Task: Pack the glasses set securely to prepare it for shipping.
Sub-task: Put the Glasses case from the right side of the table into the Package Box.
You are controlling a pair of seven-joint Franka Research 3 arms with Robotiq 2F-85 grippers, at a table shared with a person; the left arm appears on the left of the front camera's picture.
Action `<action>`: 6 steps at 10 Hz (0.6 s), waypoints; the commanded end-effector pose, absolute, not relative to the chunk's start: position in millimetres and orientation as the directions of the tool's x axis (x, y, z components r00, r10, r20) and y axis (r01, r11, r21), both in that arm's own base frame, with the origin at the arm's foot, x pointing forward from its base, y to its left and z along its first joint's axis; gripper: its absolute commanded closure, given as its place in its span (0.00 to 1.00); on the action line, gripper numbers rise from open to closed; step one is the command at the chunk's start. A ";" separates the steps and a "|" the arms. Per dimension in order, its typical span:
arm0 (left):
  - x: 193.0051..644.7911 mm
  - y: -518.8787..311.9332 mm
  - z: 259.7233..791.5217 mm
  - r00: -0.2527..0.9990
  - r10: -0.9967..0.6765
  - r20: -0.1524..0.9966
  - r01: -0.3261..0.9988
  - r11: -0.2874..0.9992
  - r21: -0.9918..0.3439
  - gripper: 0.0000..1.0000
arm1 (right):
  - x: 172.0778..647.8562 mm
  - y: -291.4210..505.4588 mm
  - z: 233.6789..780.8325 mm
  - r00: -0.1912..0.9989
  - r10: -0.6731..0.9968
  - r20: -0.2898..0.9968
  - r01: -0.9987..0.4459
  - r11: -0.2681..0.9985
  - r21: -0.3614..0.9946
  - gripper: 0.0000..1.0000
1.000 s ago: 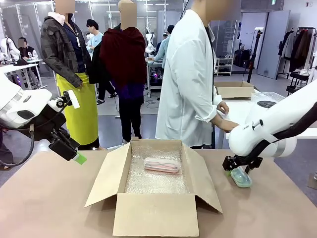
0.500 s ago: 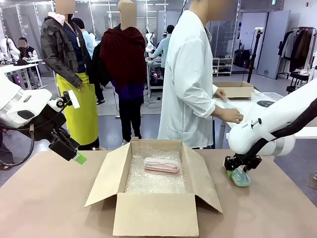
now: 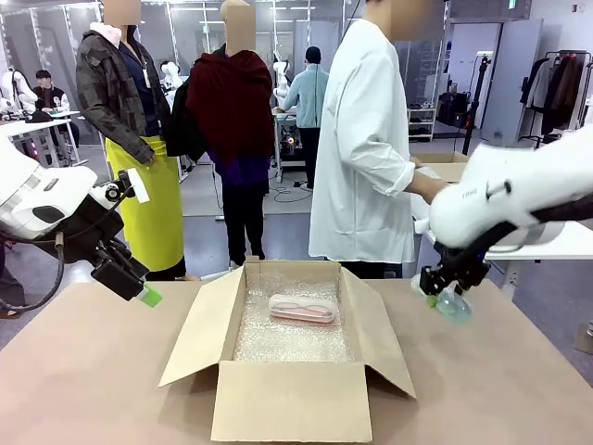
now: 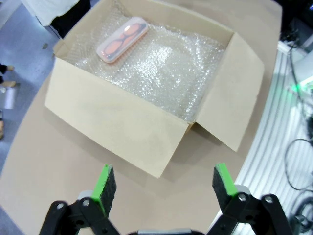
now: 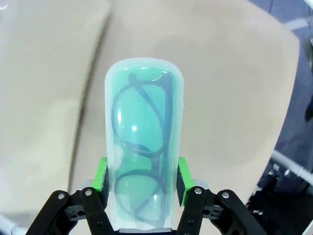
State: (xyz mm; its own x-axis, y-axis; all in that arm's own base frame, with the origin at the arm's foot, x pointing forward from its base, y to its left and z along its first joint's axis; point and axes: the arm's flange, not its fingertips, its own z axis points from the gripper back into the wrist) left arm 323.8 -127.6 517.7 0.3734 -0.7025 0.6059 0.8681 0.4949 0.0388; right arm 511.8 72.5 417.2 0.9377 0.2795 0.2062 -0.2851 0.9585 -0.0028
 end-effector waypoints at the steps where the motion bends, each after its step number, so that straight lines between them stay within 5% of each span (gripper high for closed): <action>1: 324.9 -126.0 518.2 0.357 -0.696 0.622 0.875 0.482 0.037 0.00 | 490.6 84.2 463.3 0.835 0.536 0.124 -0.544 0.838 0.040 0.69; 4: 324.9 -126.0 518.2 0.357 -0.696 0.622 0.875 0.482 0.037 0.00 | 454.0 141.2 512.4 0.504 0.858 0.095 -0.863 0.497 0.086 0.69; 6: 324.9 -126.0 518.2 0.357 -0.696 0.622 0.875 0.482 0.037 0.00 | 441.0 196.7 512.5 0.399 0.905 0.149 -0.917 0.392 0.073 0.69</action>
State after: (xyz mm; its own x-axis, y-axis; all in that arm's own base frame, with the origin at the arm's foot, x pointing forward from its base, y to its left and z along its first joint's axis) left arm 323.8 -127.6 517.8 0.3733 -0.7025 0.6059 0.8681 0.4949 0.0390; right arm 434.6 182.5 517.9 0.4414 0.8899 0.1153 -0.8971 0.4349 0.0783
